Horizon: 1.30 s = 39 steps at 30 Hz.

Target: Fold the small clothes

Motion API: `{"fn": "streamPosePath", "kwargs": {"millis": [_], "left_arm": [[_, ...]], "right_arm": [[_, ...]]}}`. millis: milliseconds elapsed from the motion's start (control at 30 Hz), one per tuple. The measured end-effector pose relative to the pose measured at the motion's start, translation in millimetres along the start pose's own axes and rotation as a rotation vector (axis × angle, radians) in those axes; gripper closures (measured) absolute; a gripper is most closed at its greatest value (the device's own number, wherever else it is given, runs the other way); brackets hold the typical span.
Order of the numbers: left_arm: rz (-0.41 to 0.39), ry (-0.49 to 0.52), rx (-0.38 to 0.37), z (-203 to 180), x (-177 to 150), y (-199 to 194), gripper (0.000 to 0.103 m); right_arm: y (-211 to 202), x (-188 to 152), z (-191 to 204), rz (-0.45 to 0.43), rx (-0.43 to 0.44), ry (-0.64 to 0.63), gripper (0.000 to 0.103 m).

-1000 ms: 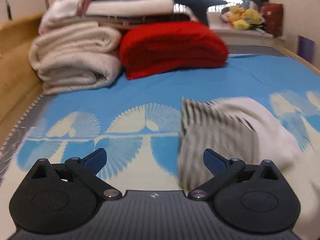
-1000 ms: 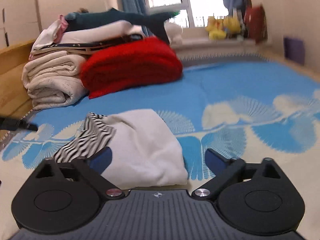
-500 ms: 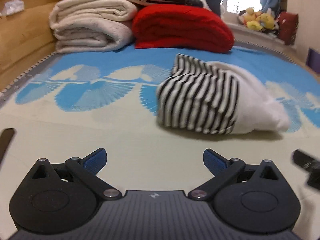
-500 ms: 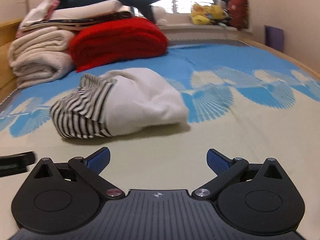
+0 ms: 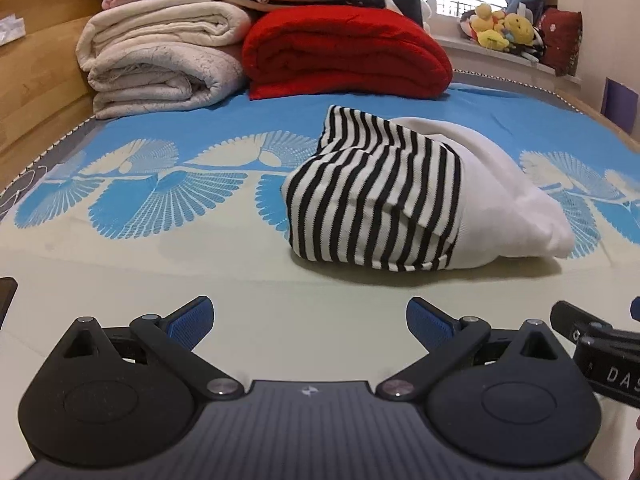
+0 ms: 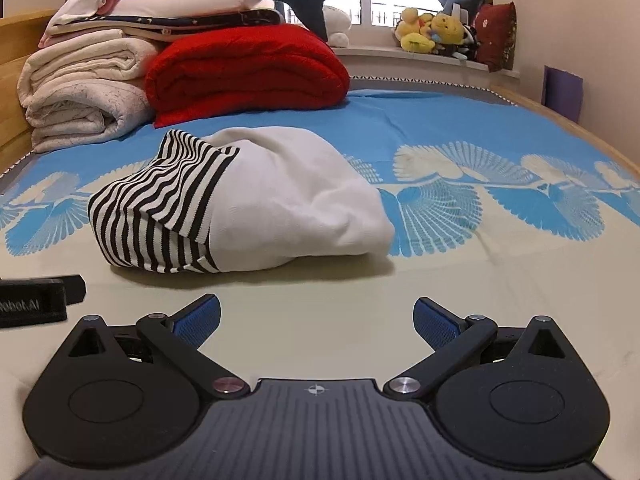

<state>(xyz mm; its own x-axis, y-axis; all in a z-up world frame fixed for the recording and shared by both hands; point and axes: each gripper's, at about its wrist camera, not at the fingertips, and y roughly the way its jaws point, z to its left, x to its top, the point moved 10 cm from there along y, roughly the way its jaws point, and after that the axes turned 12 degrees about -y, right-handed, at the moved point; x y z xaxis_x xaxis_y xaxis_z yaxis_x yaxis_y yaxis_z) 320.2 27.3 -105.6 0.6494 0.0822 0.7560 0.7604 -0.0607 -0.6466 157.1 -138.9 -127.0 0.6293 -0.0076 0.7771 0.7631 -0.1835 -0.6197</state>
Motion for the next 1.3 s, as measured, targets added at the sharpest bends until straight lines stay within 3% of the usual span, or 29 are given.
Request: {"fn": "streamPosePath", "kwargs": {"millis": [1300], "left_arm": [[0.009,0.024,0.014,-3.6,-8.3,0.5,0.0]], "right_arm": [[-1.6,-5.4,1.3,0.002,-0.004,-0.014,0.001]]}}
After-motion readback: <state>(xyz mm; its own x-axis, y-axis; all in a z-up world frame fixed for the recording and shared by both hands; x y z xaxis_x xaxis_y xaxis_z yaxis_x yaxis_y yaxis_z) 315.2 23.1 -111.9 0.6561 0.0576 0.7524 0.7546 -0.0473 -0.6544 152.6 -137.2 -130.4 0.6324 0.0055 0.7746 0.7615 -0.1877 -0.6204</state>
